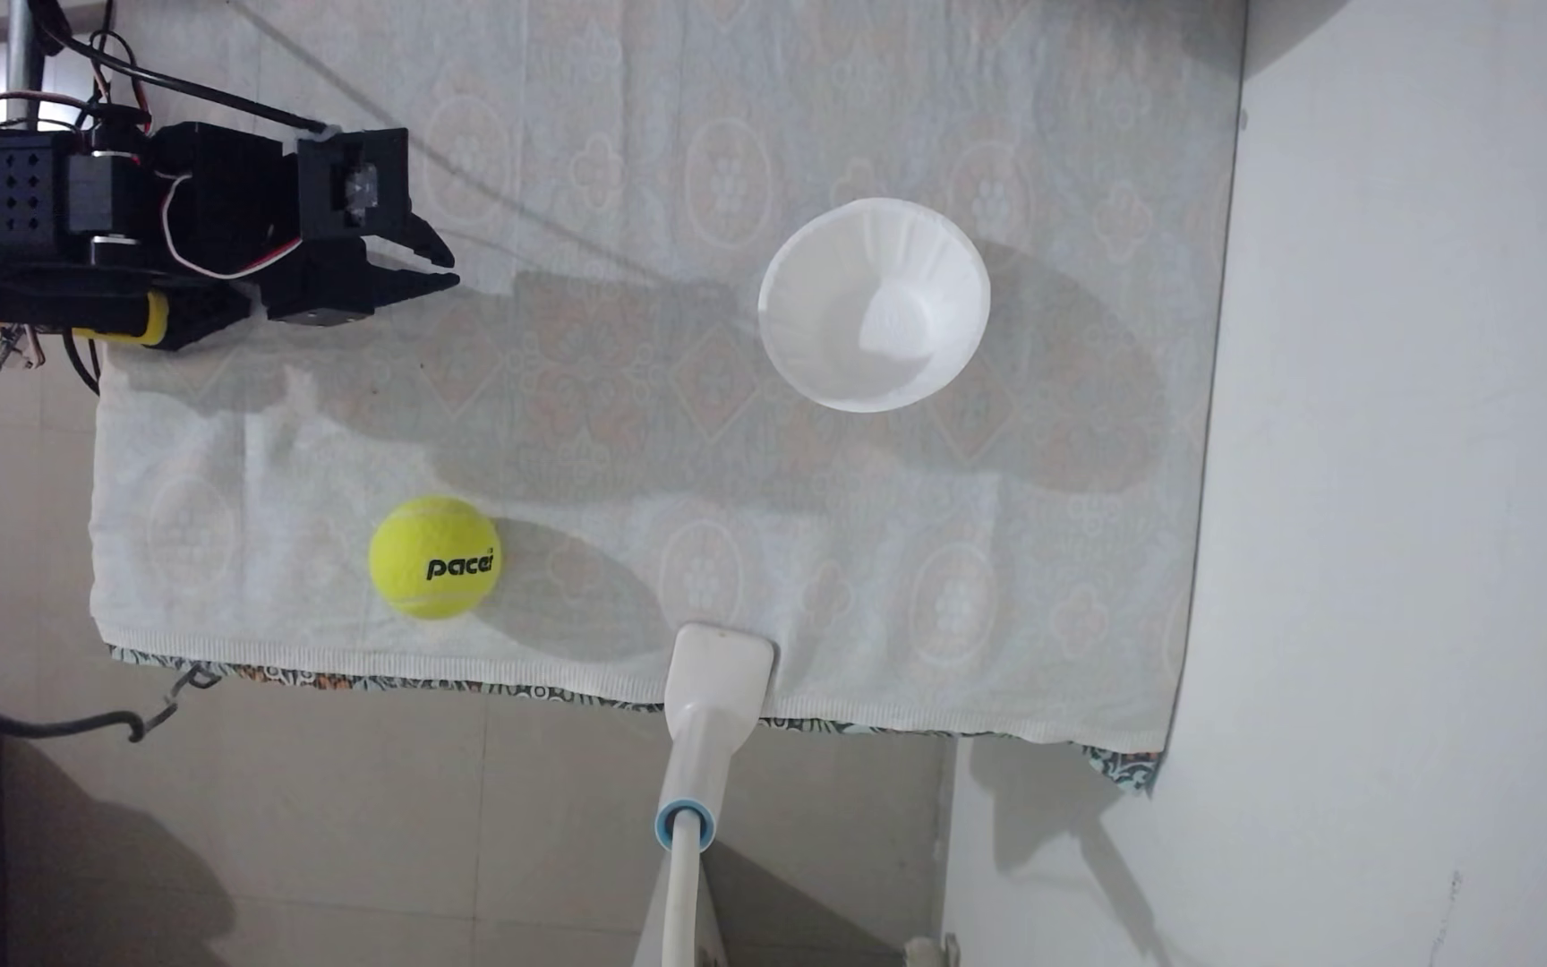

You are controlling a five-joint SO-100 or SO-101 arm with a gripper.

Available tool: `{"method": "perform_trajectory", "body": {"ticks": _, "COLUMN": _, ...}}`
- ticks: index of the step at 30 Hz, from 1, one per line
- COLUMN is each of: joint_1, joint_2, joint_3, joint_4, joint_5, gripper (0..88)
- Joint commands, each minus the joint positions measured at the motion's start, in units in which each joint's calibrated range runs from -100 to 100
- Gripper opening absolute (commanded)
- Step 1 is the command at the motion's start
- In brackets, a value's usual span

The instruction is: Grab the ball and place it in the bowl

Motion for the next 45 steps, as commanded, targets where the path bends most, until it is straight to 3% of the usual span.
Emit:
{"method": "perform_trajectory", "body": {"ticks": 1, "joint_1": -0.3, "joint_2": 0.0, "joint_3": 0.6, "joint_4": 0.7, "joint_5": 0.2, "gripper": 0.2}}
{"method": "perform_trajectory", "body": {"ticks": 38, "joint_1": -0.3, "joint_2": 0.0, "joint_3": 0.3, "joint_4": 0.8, "joint_5": 0.2, "gripper": 0.2}}
{"method": "perform_trajectory", "body": {"ticks": 45, "joint_1": -2.1, "joint_2": 0.0, "joint_3": -6.5, "joint_4": 6.1, "joint_5": 0.1, "gripper": 0.2}}
